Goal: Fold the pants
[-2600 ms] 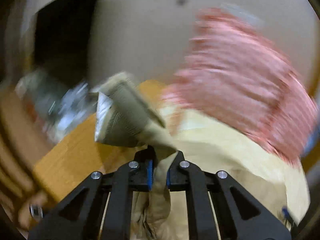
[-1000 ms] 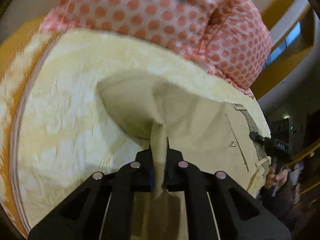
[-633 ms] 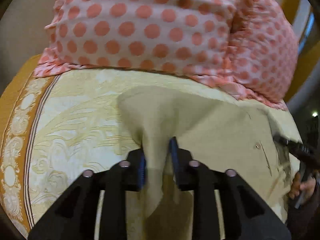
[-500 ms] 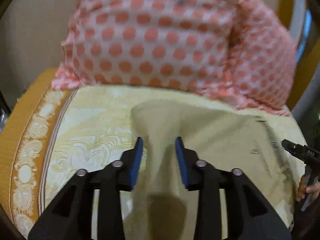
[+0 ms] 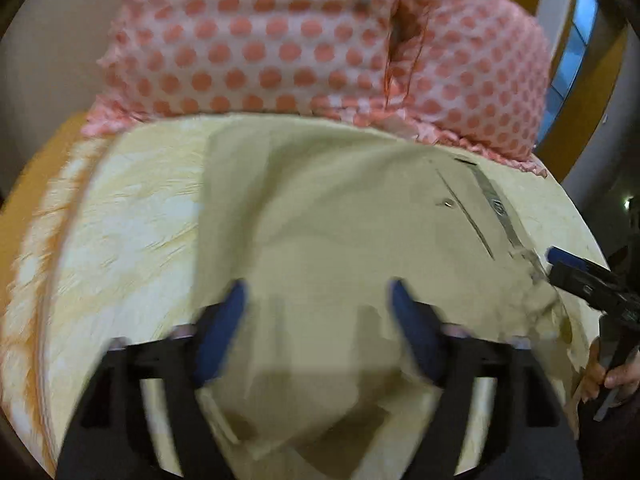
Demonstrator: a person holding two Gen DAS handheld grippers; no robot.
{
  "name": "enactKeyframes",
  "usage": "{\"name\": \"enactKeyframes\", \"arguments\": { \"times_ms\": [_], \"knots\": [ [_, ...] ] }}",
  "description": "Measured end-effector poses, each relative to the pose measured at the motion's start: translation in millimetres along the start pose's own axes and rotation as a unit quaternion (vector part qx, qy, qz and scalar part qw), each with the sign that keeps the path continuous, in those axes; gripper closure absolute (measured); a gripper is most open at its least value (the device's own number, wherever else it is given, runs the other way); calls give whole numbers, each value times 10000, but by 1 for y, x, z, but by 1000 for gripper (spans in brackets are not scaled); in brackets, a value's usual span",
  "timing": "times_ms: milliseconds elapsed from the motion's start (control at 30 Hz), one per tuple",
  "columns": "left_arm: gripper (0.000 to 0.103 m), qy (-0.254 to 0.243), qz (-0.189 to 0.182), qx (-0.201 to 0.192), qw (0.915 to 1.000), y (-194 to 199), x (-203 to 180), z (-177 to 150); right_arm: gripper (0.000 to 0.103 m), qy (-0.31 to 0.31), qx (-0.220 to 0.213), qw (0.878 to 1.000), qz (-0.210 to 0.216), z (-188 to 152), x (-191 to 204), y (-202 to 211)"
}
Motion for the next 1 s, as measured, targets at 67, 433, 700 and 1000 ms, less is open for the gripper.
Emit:
{"name": "enactKeyframes", "arguments": {
  "times_ms": [67, 433, 700, 1000],
  "knots": [
    [5, -11, 230, -229, 9995, 17, -2, -31, 1, 91, -83, 9999, -74, -27, 14, -2],
    [2, 278, 905, -71, 9955, 5, 1, -112, 1, 303, -251, 9883, -1475, -76, 38, -26],
    [2, 265, 1013, -471, 9934, 5, -2, -120, 1, 272, -718, 9829, -1675, -88, 40, -22],
    [2, 249, 1017, -537, 9931, 4, -5, -120, 1, 254, -722, 9826, -1692, -87, 39, -22]
  ]
}}
Point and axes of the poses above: each gripper's, at about its wrist camera, not at the fingertips, and y roughly against the way its jaws point, x to its left, z to its top, the point moved 6 cm from there along -y, roughly the way its jaws point, and after that the axes turned 15 degrees about x, right-handed, at the moved point
